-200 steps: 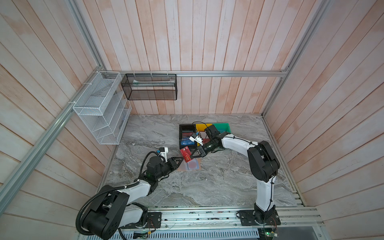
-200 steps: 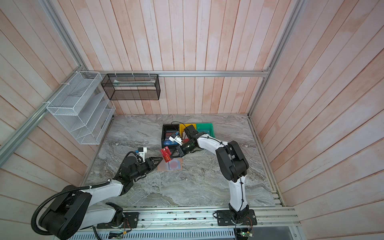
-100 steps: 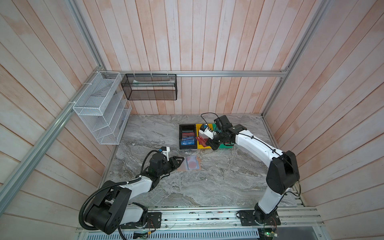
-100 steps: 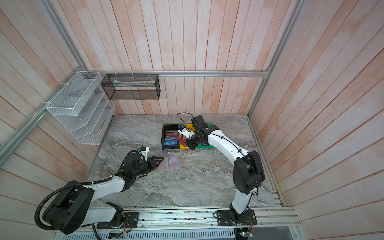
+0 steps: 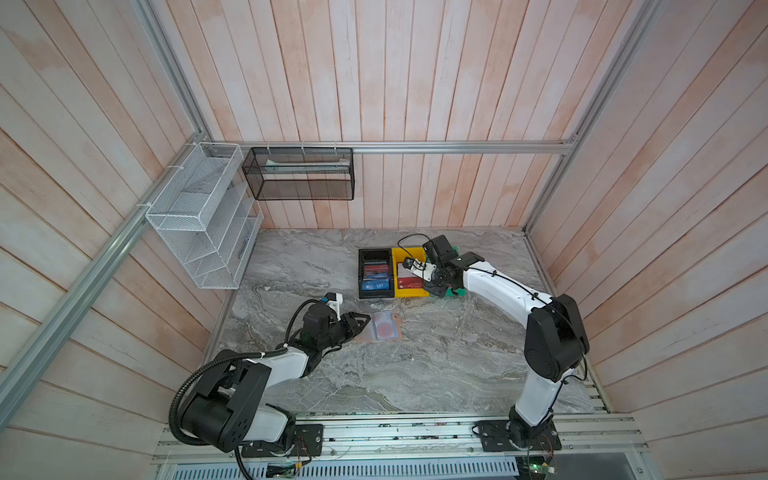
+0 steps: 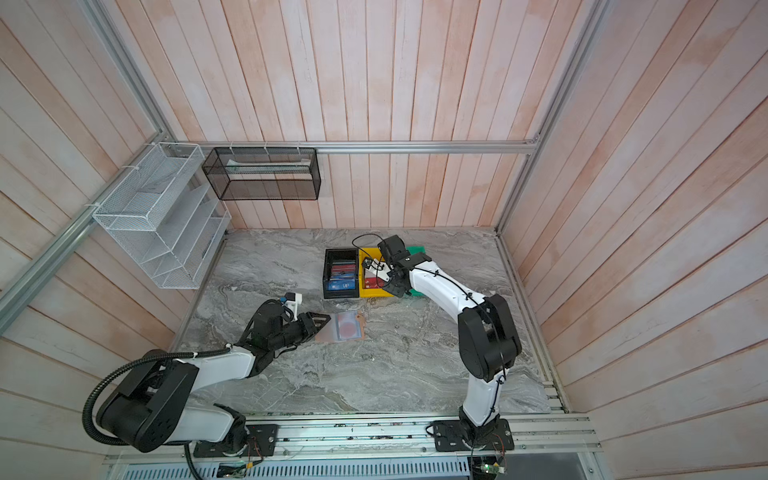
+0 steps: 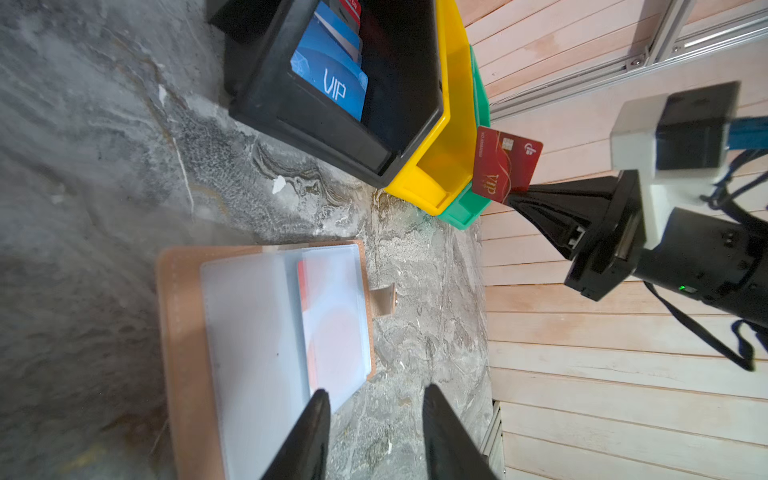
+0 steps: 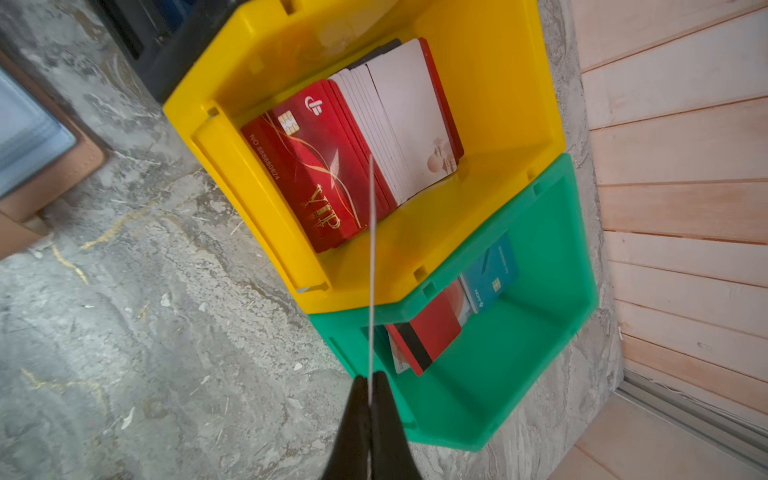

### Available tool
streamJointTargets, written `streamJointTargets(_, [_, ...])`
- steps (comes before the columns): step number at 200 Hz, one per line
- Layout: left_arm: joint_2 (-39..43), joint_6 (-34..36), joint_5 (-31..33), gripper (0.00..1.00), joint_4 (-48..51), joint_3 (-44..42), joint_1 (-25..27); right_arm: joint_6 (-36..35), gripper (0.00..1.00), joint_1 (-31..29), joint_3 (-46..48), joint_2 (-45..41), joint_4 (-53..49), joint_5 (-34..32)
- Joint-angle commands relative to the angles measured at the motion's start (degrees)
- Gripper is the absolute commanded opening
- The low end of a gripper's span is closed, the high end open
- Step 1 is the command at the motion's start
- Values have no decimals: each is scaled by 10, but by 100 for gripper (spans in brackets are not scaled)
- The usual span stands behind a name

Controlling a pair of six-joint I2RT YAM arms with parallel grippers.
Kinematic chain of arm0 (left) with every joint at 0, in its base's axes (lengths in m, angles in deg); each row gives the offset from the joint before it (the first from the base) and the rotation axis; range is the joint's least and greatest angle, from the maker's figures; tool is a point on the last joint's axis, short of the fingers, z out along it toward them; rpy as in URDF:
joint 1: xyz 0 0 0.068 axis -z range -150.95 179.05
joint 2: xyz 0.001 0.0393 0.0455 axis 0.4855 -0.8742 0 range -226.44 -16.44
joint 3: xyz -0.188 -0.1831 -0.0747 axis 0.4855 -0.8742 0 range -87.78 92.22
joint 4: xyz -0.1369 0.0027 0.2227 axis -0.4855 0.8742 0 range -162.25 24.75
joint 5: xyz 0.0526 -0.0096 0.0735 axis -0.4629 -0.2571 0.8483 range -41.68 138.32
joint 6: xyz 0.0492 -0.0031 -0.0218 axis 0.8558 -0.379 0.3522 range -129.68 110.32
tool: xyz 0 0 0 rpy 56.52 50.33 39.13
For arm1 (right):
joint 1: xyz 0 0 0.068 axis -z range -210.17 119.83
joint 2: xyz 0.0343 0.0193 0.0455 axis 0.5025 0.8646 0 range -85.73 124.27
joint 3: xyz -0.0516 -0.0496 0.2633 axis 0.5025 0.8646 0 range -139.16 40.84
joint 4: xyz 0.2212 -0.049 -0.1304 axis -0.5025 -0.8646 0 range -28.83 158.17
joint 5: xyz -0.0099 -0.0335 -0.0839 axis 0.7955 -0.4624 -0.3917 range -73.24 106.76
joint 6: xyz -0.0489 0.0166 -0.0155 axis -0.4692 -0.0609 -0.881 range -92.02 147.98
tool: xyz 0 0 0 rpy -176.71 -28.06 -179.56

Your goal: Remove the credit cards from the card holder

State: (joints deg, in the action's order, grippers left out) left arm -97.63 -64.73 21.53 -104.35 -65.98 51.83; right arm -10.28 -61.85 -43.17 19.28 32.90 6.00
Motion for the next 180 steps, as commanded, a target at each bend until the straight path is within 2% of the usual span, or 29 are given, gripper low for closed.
streamJointTargets(1, [-10,12,-7,39,-7,15,1,-21,0,-11,-20,14,8,-12])
streamJointTargets(96, [-66,6,-20,39,-38,24,1,-49,0,-22,-86,79,-30,-18])
streamJointTargets(180, [-96,13,-26,39,-47,36,0,-60,0,-25,-85,101,-33,-19])
